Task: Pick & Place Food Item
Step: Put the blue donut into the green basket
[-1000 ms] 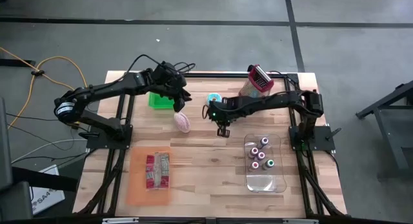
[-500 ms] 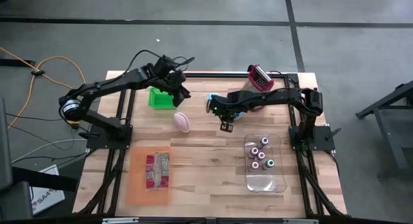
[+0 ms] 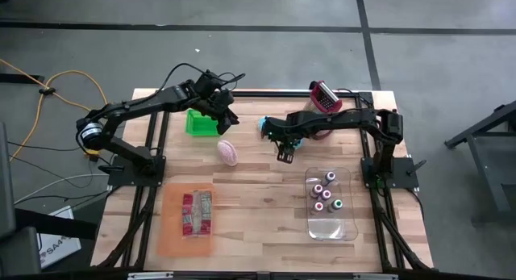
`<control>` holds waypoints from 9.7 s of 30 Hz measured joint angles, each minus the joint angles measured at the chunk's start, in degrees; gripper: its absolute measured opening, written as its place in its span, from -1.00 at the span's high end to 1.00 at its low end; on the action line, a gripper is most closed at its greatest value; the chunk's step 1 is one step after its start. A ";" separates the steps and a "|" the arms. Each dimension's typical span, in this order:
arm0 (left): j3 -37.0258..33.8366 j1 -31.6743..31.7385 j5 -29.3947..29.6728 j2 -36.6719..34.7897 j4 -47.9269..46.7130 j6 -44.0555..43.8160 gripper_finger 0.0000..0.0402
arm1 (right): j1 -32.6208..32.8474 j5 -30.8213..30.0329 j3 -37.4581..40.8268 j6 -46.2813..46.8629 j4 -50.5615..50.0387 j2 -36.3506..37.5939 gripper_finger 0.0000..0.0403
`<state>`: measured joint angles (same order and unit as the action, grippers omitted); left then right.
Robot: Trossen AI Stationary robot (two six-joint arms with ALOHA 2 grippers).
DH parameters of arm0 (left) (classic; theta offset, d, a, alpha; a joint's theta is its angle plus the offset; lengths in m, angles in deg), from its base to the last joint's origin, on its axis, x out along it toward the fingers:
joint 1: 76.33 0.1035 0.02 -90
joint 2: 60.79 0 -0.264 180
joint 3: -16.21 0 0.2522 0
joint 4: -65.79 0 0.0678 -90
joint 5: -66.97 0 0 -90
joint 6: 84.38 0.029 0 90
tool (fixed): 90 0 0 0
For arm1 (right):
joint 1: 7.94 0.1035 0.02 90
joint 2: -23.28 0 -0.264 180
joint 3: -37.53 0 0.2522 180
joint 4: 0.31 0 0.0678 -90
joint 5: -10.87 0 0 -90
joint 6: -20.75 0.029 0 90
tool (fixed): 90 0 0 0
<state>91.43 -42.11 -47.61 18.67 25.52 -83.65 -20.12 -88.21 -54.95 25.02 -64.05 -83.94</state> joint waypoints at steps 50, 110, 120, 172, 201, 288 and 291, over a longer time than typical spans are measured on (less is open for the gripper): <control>0.00 -0.02 -1.64 0.00 -0.01 0.83 0.45 | -2.44 1.49 0.02 12.46 -2.07 -6.49 0.19; 0.00 -7.63 -9.00 0.00 -0.03 24.48 0.45 | 12.62 9.56 -0.06 -4.64 3.51 5.06 0.79; 0.00 -13.28 -5.07 0.00 -0.01 33.07 0.45 | 13.32 15.77 -0.11 -4.09 9.44 8.80 0.79; 0.00 -30.62 10.22 -6.12 12.47 36.59 0.04 | 13.31 30.13 -0.09 4.67 20.20 16.61 0.79; 0.00 -34.07 9.97 -6.08 13.81 36.94 0.03 | 13.21 30.08 -0.07 2.69 27.79 16.57 0.79; -0.02 -29.30 40.38 -6.73 10.32 12.77 0.54 | 9.91 34.77 -0.02 6.06 23.48 20.79 0.11; -0.02 -28.94 43.24 -6.72 8.02 10.02 0.54 | 9.94 34.84 -0.02 6.03 23.25 20.79 0.11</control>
<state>91.40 -71.06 -4.37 11.95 33.54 -73.63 -10.18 -53.37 -54.97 31.06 -40.80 -63.16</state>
